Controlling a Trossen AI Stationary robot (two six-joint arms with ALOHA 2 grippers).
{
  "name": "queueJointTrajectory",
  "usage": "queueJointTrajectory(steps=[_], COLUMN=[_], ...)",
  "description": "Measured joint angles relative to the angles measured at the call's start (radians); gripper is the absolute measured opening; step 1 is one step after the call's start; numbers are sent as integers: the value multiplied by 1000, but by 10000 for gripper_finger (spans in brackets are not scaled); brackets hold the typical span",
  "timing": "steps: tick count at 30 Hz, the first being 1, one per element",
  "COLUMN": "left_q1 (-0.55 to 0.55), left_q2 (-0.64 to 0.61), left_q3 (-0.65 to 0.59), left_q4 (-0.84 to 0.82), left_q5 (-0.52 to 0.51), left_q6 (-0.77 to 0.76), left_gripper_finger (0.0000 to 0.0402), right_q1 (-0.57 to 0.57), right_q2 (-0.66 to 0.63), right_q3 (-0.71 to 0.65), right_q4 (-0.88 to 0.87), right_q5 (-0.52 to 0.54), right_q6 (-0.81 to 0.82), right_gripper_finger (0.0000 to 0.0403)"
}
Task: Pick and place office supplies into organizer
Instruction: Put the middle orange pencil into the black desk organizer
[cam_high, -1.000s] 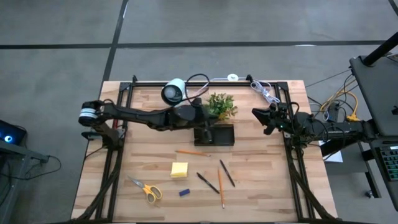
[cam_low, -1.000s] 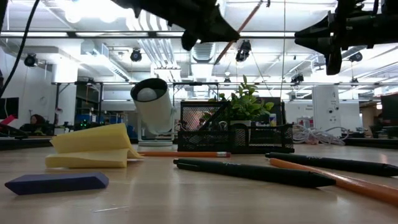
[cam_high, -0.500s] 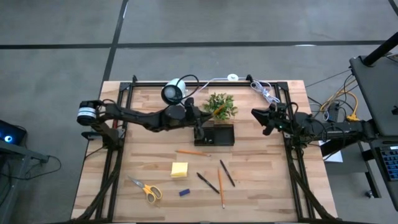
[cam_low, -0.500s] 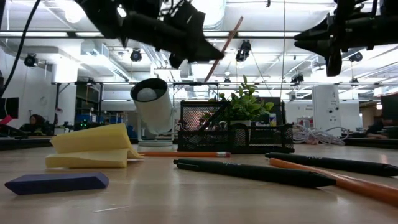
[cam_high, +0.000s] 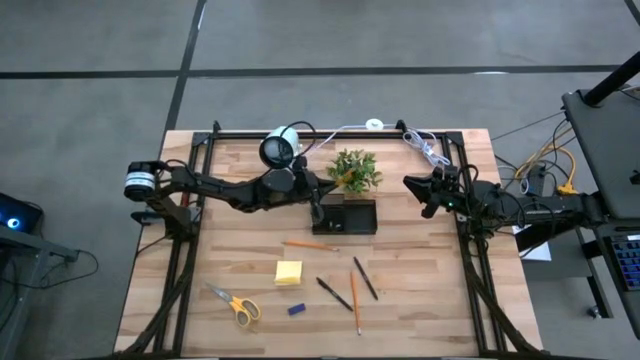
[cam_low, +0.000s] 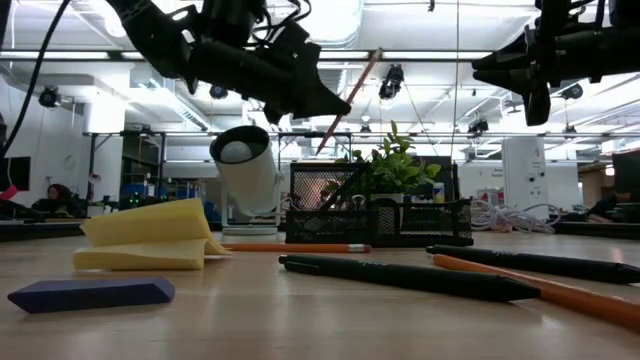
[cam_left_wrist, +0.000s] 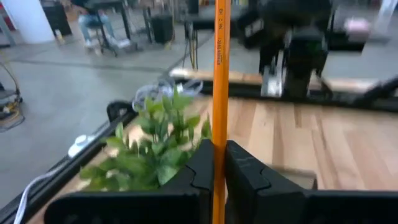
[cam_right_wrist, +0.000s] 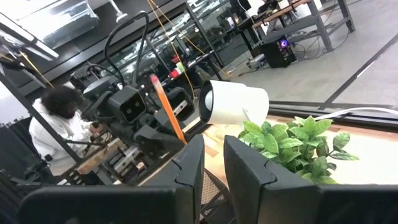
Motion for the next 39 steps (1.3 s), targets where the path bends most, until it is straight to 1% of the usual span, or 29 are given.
queueJointTrajectory(steps=[3,6,11,16,21,26,39], left_q1=[6,11,10,15,15,15,19], left_q2=[0,0,0,1,55,98,150], left_q3=[-38,-57,-76,-90,-90,-90,-98], left_q4=[98,98,120,128,200,207,210], left_q5=[1,2,21,18,44,46,60], left_q6=[-27,-21,-64,-71,-74,-99,-99], left_gripper_finger=[4,4,4,4,4,4,4], right_q1=[0,0,0,0,0,0,0], right_q2=[0,0,0,0,7,12,12], right_q3=[0,0,0,0,0,0,0], right_q4=[0,0,0,0,-1,4,6], right_q5=[0,0,0,0,3,2,2], right_q6=[0,14,18,19,19,32,53], right_gripper_finger=[52,52,52,52,52,52,52])
